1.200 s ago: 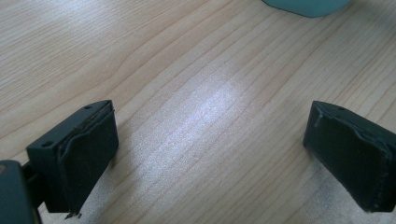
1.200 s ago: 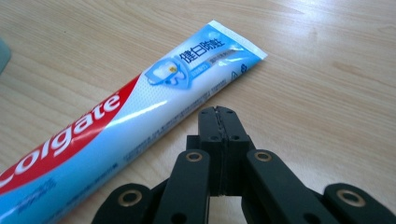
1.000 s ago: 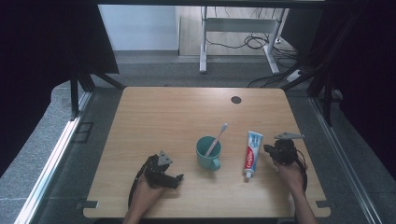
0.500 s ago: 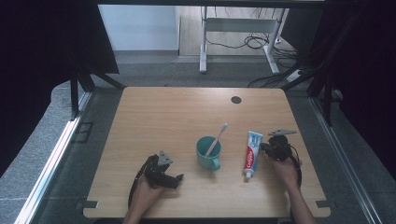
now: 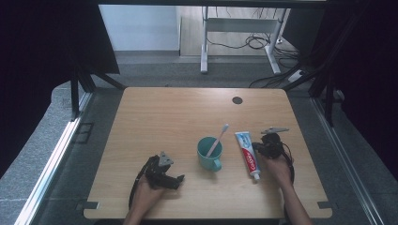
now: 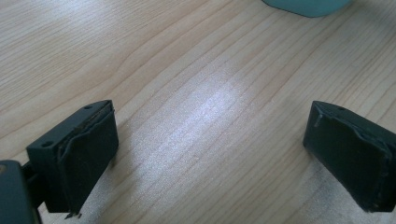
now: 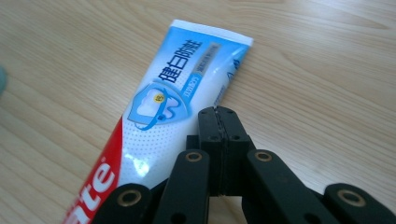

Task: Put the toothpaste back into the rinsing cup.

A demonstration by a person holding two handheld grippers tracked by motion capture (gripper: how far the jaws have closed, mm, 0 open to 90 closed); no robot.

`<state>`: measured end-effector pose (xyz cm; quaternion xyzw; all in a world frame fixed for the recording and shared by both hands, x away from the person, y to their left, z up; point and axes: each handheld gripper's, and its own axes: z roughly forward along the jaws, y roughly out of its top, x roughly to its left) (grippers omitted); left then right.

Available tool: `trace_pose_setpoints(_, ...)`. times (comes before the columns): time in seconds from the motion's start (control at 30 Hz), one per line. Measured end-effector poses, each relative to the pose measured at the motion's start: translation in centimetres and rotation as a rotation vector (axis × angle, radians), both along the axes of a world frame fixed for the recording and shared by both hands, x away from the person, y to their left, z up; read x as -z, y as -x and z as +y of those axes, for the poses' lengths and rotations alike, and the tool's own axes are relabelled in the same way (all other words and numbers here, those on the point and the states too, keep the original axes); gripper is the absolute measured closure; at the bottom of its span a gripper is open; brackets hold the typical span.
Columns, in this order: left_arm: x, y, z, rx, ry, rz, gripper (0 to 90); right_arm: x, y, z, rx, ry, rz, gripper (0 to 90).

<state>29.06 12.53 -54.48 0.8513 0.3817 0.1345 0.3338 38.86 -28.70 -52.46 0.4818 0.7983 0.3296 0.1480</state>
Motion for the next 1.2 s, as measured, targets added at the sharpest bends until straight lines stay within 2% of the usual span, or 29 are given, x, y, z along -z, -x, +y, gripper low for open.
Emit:
trace_pose_setpoints(0.23, 0.0, 0.0, 0.0, 0.001, -0.002, 0.0, 3.1, 0.2, -0.5, 1.9, -0.061, -0.018, 0.039, 88.8)
trace_pose_setpoints(0.5, 0.0, 0.0, 0.0, 0.001, -0.001, 0.0, 3.1, 0.0, -0.4, 1.8, -0.067, -0.027, 0.046, 85.0)
trace_pose_setpoints(0.63, 0.0, 0.0, 0.0, 0.001, -0.001, 0.0, 3.0, -0.4, 0.0, 1.1, -0.066, -0.039, 0.046, 78.3)
trace_pose_setpoints(0.87, 0.0, 0.0, 0.0, -0.001, -0.001, 0.0, 3.1, -1.3, 0.9, 0.1, -0.065, -0.044, 0.048, 61.3)
trace_pose_setpoints(1.03, 0.0, 0.0, 0.0, -0.001, -0.001, 0.0, 3.2, -2.2, 1.6, -0.5, -0.091, -0.088, 0.09, 47.4)
trace_pose_setpoints(1.2, 0.0, 0.0, 0.0, -0.001, -0.001, 0.0, 3.2, -2.7, 2.1, -0.5, -0.129, -0.067, 0.135, 38.5)
